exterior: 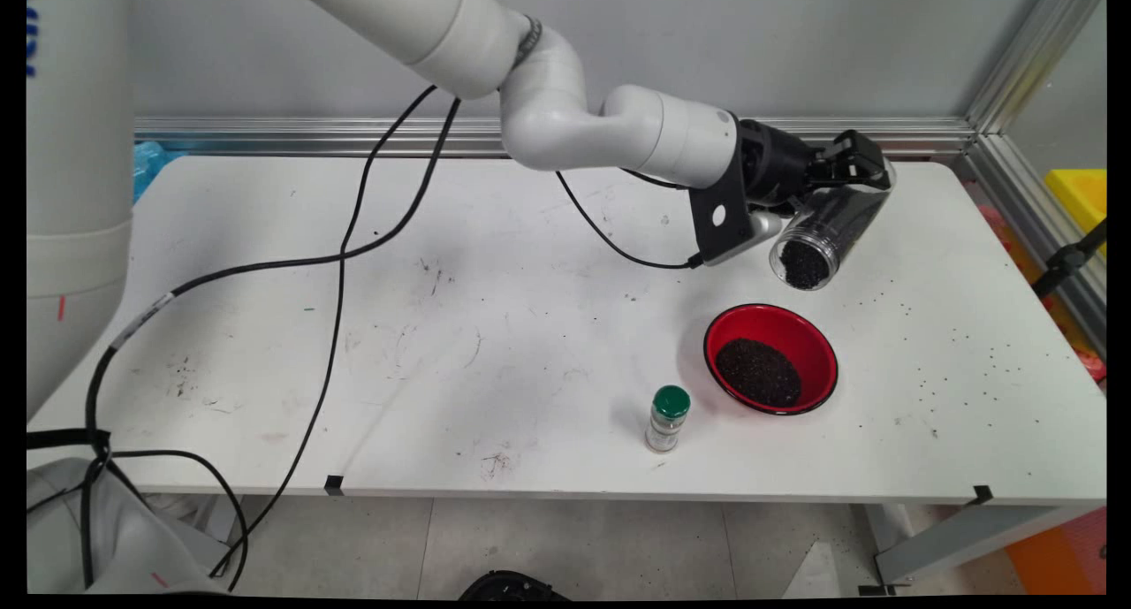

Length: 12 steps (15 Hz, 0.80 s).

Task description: Pour the black seasoning powder in the red bowl

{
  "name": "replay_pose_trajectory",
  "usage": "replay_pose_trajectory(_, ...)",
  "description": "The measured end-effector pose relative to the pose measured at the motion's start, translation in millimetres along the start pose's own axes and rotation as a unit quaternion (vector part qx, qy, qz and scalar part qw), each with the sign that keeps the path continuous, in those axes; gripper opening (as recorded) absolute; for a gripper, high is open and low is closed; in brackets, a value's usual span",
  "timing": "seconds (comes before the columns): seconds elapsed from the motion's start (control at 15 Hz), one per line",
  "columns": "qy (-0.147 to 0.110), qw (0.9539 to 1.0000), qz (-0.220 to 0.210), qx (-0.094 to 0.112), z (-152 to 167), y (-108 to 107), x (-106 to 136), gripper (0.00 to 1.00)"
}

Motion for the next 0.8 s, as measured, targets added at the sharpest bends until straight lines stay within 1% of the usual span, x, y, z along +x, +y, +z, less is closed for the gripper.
replay_pose_trajectory(0.33,0.014,0.9986,-0.046,-0.021,-10,2,-7,0.0)
replay_pose_trajectory(0.53,0.019,0.9968,-0.071,-0.03,-15,2,-12,0.0)
replay_pose_trajectory(0.8,0.028,0.9931,-0.106,-0.043,-20,1,-18,0.0)
